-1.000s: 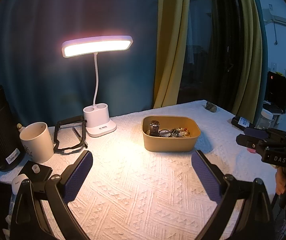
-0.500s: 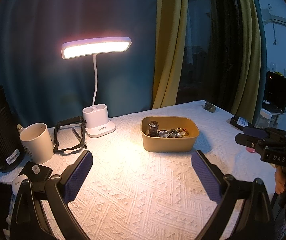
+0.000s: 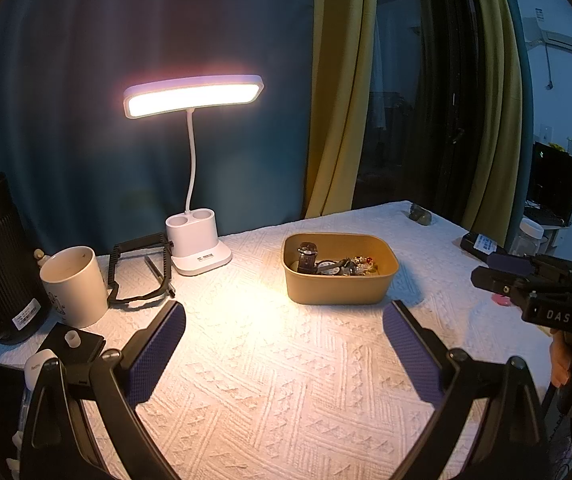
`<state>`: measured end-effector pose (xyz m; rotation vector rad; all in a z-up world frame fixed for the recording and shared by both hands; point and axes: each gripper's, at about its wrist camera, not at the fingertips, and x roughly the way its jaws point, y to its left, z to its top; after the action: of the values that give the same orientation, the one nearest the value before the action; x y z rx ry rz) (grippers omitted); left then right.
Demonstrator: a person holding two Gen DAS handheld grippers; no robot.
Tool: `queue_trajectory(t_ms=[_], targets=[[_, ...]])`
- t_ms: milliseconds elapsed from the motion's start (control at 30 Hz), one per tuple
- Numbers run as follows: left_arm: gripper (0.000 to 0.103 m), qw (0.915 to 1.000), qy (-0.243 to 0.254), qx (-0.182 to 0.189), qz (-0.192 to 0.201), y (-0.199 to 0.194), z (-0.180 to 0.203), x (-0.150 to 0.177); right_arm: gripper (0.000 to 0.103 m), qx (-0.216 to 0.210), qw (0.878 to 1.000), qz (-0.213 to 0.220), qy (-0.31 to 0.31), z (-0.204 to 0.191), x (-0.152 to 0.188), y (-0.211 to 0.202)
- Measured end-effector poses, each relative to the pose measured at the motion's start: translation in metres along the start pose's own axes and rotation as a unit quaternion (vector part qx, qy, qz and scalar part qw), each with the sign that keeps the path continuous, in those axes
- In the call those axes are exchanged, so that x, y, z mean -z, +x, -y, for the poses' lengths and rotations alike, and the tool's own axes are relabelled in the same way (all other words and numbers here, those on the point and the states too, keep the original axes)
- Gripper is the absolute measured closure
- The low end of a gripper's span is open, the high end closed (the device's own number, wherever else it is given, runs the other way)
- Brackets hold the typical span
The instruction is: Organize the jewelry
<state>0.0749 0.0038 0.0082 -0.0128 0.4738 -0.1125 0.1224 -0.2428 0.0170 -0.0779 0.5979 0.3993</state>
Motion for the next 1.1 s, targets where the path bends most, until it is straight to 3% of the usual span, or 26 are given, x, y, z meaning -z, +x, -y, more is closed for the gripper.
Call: queue_trajectory(t_ms=[1100], targets=[[0.004,1.0000,0.003,0.002,0.005,-0.0028,-0.0021,-0.0026,0.049,0.000,1.000,0.001,-0.001,0.0001,0.0004,-0.0010]])
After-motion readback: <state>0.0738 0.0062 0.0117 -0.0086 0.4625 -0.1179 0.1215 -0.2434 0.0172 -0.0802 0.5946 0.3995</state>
